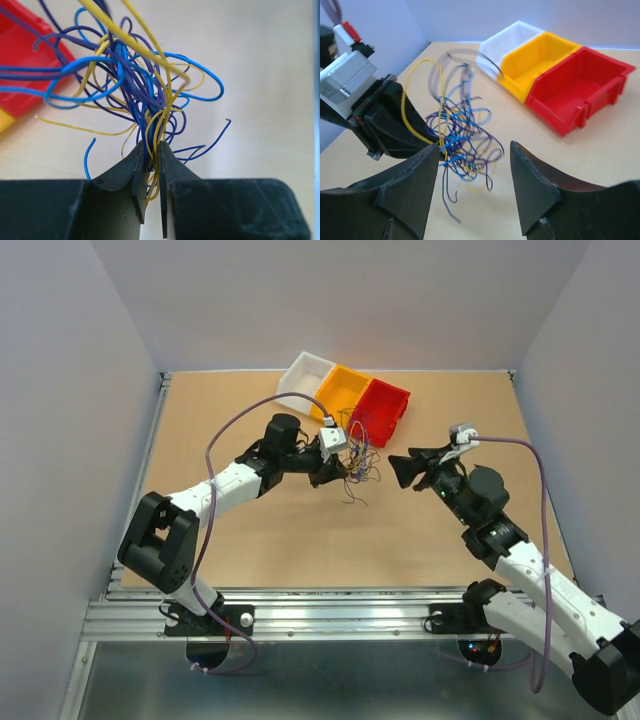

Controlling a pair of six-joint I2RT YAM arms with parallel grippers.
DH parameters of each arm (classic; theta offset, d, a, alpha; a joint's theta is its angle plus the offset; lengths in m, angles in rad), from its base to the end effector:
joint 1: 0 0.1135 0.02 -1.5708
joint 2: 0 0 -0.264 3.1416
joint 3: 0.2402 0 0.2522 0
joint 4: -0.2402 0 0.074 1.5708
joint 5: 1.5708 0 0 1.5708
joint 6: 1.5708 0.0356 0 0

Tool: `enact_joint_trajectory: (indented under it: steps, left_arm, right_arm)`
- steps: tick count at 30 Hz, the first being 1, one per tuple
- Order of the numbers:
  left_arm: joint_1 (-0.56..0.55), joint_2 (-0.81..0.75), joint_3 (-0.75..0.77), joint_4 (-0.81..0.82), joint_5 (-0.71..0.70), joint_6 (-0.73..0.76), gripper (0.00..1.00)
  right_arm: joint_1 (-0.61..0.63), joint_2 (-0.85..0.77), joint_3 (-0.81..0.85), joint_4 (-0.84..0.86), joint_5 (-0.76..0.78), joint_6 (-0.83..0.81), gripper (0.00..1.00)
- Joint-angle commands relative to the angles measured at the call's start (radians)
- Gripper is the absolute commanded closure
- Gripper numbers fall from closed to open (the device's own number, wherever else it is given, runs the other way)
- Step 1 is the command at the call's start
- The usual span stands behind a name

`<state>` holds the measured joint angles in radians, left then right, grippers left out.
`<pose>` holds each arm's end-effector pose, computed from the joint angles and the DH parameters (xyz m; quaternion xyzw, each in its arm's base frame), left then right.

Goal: Untangle the cables

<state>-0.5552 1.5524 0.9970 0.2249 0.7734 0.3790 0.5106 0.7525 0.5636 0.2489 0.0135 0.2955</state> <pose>0.2835 -0.2051 0.2670 0.5351 0.5743 -0.3531 0.5092 0.1647 0.0917 0.3134 -0.0687 0.6821 0.2813 0.6715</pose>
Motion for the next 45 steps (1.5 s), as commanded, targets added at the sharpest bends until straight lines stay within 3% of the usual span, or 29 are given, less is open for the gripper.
enact_joint_trajectory:
  steps: [1, 4, 18, 21, 22, 24, 25, 26, 27, 30, 31, 34, 38, 45]
  left_arm:
    - [-0.034, -0.028, 0.025, -0.110, 0.104, 0.043, 1.00]
    - [-0.034, -0.041, 0.029, -0.125, 0.139, 0.050, 1.00]
    - [-0.035, -0.123, -0.006, -0.121, 0.176, 0.057, 1.00]
    - [-0.034, -0.137, -0.015, -0.116, 0.184, 0.057, 1.00]
    - [-0.034, -0.137, -0.017, -0.114, 0.184, 0.060, 1.00]
    - [-0.034, -0.133, -0.018, -0.114, 0.185, 0.064, 0.99]
    - [-0.032, -0.133, -0.021, -0.119, 0.184, 0.070, 0.95]
    - [-0.034, -0.138, -0.023, -0.121, 0.181, 0.077, 0.91]
    - [-0.032, -0.144, -0.032, -0.113, 0.169, 0.087, 0.74]
    - [-0.029, -0.178, -0.064, -0.087, 0.136, 0.084, 0.42]
    - [-0.028, -0.189, -0.064, -0.075, 0.129, 0.080, 0.38]
    - [-0.019, -0.236, -0.101, -0.026, 0.115, 0.063, 0.27]
    - [-0.006, -0.276, -0.123, -0.006, 0.154, 0.060, 0.20]
    - [-0.005, -0.293, -0.127, 0.063, 0.184, -0.014, 0.17]
  right_arm:
    - [0.002, 0.070, -0.016, 0.184, -0.260, -0.104, 0.36]
    - [0.000, 0.134, -0.019, 0.210, -0.346, -0.146, 0.33]
    - [0.000, 0.378, 0.059, 0.222, -0.343, -0.176, 0.28]
    - [0.000, 0.395, 0.068, 0.224, -0.395, -0.186, 0.42]
    - [0.002, 0.395, 0.068, 0.230, -0.414, -0.190, 0.60]
    - [0.000, 0.384, 0.062, 0.242, -0.446, -0.185, 0.81]
    - [0.002, 0.378, 0.059, 0.250, -0.448, -0.176, 0.96]
    - [0.000, 0.366, 0.053, 0.254, -0.448, -0.174, 0.99]
    - [0.000, 0.345, 0.039, 0.259, -0.451, -0.168, 0.99]
    - [0.002, 0.291, 0.012, 0.257, -0.460, -0.167, 0.99]
    - [0.000, 0.280, 0.006, 0.259, -0.460, -0.164, 0.99]
    - [0.002, 0.243, -0.011, 0.254, -0.457, -0.147, 0.99]
    - [0.000, 0.229, -0.010, 0.233, -0.443, -0.136, 1.00]
    - [0.000, 0.255, 0.015, 0.233, -0.471, -0.108, 0.99]
